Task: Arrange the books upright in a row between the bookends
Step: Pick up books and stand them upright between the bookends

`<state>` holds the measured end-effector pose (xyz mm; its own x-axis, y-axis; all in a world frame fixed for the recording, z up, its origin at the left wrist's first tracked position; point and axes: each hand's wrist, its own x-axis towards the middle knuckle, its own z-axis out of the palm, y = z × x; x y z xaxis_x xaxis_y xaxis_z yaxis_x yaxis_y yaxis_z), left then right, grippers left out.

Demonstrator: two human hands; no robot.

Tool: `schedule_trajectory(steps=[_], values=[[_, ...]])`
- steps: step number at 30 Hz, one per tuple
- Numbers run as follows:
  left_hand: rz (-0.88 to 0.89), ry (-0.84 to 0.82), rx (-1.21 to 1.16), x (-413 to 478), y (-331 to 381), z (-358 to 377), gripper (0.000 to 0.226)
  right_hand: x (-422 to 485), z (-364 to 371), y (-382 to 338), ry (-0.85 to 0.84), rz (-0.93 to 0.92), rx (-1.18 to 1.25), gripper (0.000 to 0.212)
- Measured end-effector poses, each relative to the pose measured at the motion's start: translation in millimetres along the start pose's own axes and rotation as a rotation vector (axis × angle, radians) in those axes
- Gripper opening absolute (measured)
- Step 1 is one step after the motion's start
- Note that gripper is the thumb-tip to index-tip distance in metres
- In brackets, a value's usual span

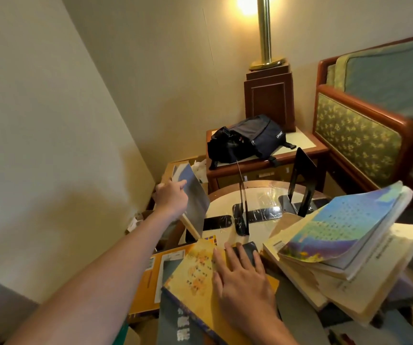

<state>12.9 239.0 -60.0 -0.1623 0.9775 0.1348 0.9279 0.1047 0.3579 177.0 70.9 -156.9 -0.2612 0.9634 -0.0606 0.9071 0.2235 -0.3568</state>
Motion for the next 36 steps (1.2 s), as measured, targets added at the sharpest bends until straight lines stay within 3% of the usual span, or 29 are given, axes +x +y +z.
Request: schedule_trajectory(steps=[6, 17, 36], values=[[0.092, -0.141, -0.037, 12.1, -1.2, 4.3, 0.055, -0.3, 0.4, 0.6, 0.004, -0.003, 0.010, 0.058], [0.364, 0.017, 0.172, -8.9, -20.7, 13.8, 0.055, -1.0, 0.0, -1.0, 0.005, 0.005, -0.008, 0.059], [0.450, 0.162, 0.180, -47.8, -38.7, 16.4, 0.058, -1.3, 5.1, -1.5, 0.014, 0.024, -0.034, 0.057]])
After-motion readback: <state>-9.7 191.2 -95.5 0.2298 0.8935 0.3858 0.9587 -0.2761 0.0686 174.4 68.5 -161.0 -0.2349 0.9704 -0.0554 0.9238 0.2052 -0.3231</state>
